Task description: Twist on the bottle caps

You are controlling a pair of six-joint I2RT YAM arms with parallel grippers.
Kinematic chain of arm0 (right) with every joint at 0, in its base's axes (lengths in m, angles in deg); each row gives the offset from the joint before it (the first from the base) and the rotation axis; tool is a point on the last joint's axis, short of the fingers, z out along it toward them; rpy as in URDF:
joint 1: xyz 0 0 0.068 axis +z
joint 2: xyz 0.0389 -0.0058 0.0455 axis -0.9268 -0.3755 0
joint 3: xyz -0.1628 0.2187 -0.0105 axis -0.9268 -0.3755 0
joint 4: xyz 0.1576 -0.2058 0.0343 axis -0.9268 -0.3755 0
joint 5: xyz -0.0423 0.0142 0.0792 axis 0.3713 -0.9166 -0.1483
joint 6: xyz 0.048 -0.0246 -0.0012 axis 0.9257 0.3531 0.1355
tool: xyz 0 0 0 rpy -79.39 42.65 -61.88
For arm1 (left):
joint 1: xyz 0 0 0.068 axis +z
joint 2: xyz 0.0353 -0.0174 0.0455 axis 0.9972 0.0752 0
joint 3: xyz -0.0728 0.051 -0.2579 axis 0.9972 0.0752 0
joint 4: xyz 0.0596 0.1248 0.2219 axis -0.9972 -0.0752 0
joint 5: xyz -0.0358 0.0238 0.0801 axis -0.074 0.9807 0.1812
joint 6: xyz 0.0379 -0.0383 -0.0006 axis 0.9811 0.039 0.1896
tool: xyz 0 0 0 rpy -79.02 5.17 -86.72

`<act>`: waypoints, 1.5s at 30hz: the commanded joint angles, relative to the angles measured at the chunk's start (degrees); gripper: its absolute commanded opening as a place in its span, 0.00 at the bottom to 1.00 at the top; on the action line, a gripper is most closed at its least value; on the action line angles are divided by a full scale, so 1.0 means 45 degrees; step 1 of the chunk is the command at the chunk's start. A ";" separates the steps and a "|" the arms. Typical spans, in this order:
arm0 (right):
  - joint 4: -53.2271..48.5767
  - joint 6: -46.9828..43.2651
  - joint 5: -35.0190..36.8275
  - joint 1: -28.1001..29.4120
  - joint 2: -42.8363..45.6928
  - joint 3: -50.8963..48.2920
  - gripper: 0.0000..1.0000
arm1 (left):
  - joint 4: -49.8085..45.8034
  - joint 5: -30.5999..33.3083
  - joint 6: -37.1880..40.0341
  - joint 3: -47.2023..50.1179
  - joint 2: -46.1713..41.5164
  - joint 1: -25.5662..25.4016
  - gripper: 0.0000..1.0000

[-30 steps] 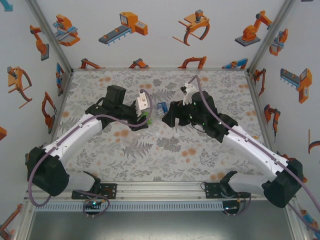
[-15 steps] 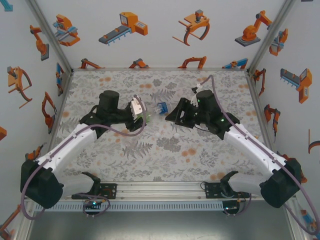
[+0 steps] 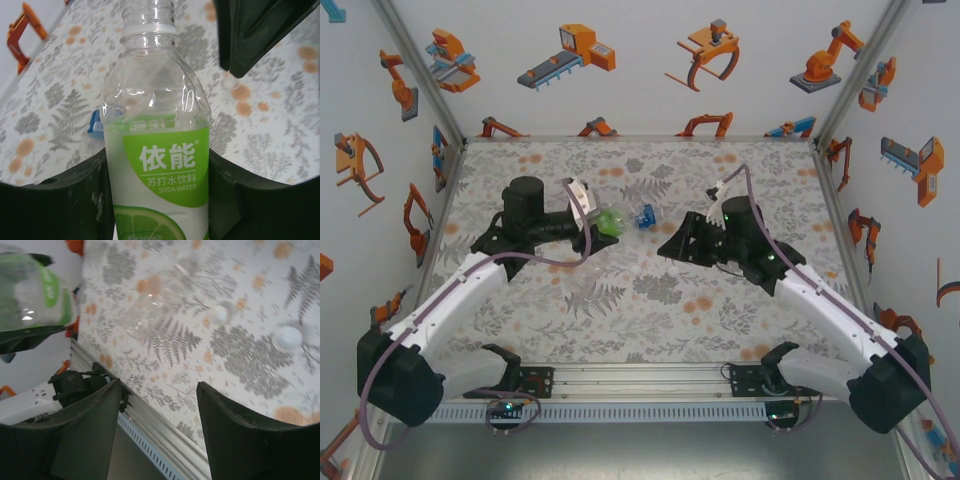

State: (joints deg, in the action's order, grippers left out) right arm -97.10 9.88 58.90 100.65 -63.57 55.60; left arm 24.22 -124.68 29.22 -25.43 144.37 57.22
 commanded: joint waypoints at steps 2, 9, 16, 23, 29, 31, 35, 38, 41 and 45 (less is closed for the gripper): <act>0.5663 -0.1545 -0.1338 0.0016 0.1291 -0.0647 0.61 | 0.3025 -0.2977 -0.3247 -0.0061 0.0260 0.0087 0.00; 1.1011 -0.2400 -0.3016 0.0036 0.1040 -0.0823 0.73 | 0.8832 -0.4214 -0.8156 -0.0127 0.1076 -0.0147 0.00; 1.1936 -0.2741 -0.3715 0.0433 -0.0356 0.0794 0.75 | 1.1552 -0.4142 -1.0550 -0.0624 0.1847 -0.0857 0.00; 1.2657 -0.2721 -0.3942 0.0658 -0.1062 0.1439 0.60 | 1.2165 -0.3635 -1.1343 -0.1055 0.2313 -0.1365 0.03; 1.2677 -0.2805 -0.4072 0.0661 -0.1129 0.1522 0.37 | 1.1260 -0.3454 -1.1180 -0.1425 0.2451 -0.1623 0.26; 1.2657 -0.2820 -0.4086 0.0661 -0.1138 0.1557 0.34 | 1.0193 -0.3460 -1.0617 -0.1629 0.2434 -0.1696 0.44; 1.2582 -0.2806 -0.4136 0.0659 -0.1125 0.1568 0.30 | 0.6780 -0.3564 -0.8967 -0.2450 0.2405 -0.1953 0.57; 1.2502 -0.2821 -0.4193 0.0650 -0.1143 0.1649 0.29 | 0.4632 -0.3821 -0.7783 -0.3056 0.2427 -0.2176 0.61; 1.2462 -0.2809 -0.4268 0.0661 -0.1198 0.1713 0.27 | 0.3644 -0.3905 -0.7263 -0.3360 0.2455 -0.2242 0.62; 1.2449 -0.2811 -0.4268 0.0661 -0.1198 0.1756 0.25 | 0.3326 -0.3899 -0.7199 -0.3548 0.2532 -0.2260 0.65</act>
State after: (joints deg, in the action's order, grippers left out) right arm -43.05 -2.12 40.81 103.26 -68.86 61.24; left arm 43.79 -141.38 -6.23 -39.33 155.00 47.32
